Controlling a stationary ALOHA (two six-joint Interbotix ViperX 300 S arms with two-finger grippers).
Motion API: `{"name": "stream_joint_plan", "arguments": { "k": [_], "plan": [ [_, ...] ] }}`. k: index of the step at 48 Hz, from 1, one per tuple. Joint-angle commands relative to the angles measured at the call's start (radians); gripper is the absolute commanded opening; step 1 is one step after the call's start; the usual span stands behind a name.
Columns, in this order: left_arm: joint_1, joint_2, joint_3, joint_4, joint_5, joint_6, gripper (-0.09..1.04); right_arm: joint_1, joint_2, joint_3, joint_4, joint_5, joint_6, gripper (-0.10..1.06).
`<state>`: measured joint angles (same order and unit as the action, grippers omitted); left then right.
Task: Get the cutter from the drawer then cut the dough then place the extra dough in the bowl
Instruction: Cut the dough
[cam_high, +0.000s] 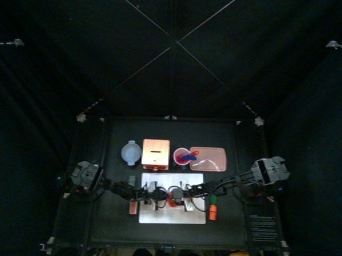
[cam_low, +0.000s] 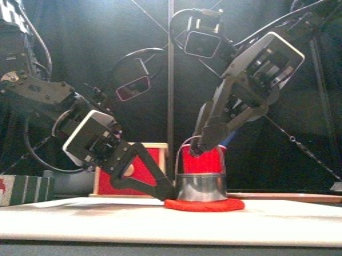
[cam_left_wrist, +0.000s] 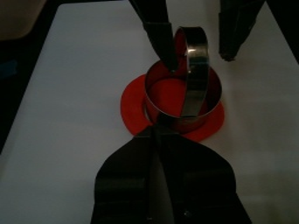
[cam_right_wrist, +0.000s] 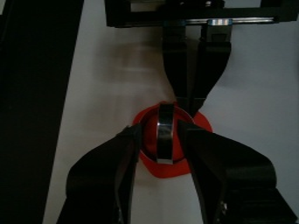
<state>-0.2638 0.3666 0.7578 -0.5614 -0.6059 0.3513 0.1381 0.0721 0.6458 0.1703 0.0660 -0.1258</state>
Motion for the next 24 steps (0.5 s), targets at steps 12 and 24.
{"name": "stream_joint_plan", "arguments": {
  "k": [12, 24],
  "plan": [
    [0.006, 0.0, -0.009, -0.003, 0.014, 0.002, 0.53, -0.008, -0.018, -0.029, -0.034, 0.014, 0.0, 0.47],
    [0.006, 0.002, -0.008, -0.005, 0.015, 0.0, 0.53, -0.003, -0.081, -0.046, -0.072, 0.044, 0.0, 0.42]
  ]
}}
